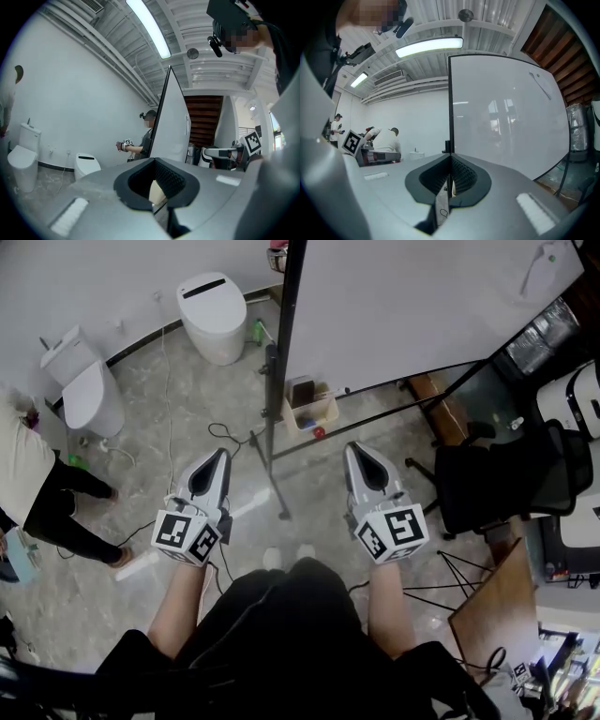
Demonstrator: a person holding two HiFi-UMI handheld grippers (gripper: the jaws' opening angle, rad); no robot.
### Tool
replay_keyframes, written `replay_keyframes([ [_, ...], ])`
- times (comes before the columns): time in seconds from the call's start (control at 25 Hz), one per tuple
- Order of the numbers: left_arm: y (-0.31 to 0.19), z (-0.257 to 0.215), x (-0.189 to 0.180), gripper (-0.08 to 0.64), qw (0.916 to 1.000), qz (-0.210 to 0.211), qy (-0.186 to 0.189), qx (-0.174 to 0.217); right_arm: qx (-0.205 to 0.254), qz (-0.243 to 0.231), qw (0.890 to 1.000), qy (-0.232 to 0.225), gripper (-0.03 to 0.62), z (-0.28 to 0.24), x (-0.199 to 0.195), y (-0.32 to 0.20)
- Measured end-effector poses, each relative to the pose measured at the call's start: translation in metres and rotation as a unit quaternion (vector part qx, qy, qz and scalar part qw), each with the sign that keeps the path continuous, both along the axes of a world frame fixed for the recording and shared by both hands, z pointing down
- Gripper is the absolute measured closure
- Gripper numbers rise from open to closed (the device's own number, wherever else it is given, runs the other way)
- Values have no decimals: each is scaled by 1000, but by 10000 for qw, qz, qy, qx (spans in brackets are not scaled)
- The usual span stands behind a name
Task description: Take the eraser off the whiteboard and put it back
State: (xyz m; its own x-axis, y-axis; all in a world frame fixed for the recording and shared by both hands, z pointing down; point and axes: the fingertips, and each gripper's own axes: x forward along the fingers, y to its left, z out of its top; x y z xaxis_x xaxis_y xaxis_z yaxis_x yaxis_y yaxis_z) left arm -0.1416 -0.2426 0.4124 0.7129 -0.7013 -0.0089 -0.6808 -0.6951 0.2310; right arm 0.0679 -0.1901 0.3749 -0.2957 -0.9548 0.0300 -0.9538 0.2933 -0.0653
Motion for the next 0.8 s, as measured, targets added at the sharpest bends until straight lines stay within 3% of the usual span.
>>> replay_keyframes([
  [0.32,-9,-3,12,557,9999,-129,-43,61,160,-118,9998,-53,583,-8,8,-32],
  [0.8,-18,2,49,555,9990,-396,-205,101,-116,-347,9993,124,583,26,18,-92],
])
